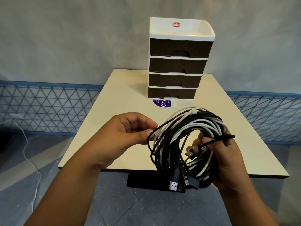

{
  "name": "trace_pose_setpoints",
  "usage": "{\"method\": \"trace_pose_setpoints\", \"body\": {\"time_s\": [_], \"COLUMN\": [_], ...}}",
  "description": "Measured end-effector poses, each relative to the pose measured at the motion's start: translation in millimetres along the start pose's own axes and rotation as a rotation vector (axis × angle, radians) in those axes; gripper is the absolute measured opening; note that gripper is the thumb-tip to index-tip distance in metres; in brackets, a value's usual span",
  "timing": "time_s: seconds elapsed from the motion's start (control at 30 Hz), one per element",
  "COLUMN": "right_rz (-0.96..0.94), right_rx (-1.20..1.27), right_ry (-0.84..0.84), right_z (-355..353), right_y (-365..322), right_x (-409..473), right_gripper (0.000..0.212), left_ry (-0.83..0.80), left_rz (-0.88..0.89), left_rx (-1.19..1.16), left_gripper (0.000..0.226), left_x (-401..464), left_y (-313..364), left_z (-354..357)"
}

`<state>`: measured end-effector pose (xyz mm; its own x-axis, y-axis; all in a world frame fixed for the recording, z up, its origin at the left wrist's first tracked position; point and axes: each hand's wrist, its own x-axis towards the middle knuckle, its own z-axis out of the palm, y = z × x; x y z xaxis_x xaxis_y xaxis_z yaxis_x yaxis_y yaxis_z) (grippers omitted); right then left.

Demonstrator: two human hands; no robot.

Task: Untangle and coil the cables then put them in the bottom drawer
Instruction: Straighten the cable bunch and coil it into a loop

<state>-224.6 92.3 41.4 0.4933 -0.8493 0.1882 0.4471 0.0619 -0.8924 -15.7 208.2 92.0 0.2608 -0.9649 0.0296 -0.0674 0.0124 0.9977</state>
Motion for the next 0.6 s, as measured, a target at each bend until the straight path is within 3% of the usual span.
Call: {"method": "trace_pose_setpoints", "body": {"time_s": [0.3,0.37,0.6], "right_rz": [0.009,0.01,-0.006], "right_rx": [0.03,0.037,-0.003], "right_ry": [-0.012,-0.014,0.008], "right_z": [2,2,2], "right_y": [0,0,1], "right_x": [1,1,3], "right_gripper": [0.033,0.032,0.027], "left_ry": [0.052,0.044,0.134], "left_rz": [0.08,0.079,0.075], "left_rx": [-0.174,-0.129,0.221], "left_gripper": [0.019,0.014,0.037], "left_x": [0,-2,-10], "left_y": [9,12,17], "left_z": [7,9,19]}}
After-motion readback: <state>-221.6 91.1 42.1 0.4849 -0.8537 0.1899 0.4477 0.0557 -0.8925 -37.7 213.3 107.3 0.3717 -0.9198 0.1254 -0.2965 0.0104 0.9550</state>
